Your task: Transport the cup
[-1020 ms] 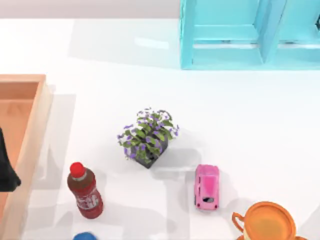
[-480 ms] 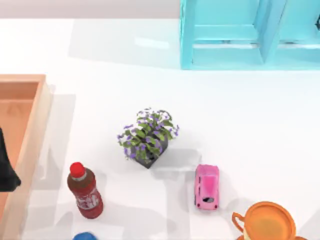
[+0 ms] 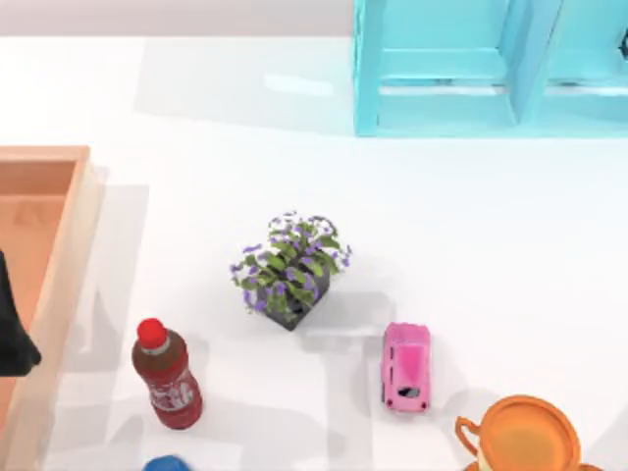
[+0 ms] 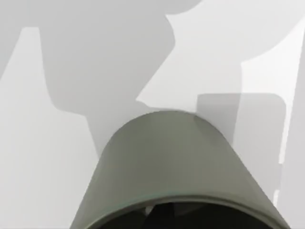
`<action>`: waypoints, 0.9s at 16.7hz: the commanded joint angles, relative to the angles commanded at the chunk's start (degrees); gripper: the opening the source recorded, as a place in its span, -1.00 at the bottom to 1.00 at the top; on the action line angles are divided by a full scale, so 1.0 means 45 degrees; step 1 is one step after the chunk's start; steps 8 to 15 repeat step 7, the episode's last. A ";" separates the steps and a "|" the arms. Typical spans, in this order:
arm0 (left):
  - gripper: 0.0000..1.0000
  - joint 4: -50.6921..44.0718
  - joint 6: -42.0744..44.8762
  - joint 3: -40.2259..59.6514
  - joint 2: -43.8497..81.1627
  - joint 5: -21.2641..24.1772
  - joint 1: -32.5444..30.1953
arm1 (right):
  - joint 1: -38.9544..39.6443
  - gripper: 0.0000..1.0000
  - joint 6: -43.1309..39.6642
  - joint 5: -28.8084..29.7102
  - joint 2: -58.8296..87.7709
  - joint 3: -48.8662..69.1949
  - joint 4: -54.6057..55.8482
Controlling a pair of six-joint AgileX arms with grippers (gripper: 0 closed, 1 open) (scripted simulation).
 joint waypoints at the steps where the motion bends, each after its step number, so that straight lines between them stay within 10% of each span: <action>1: 1.00 0.0000 0.0000 0.0000 0.0000 0.0000 0.0000 | 0.0000 0.96 0.0000 0.0000 0.0000 0.0000 0.0000; 15: 1.00 0.0000 0.0000 0.0000 0.0000 0.0000 0.0000 | 0.0000 1.00 0.0000 0.0000 0.0000 0.0000 0.0000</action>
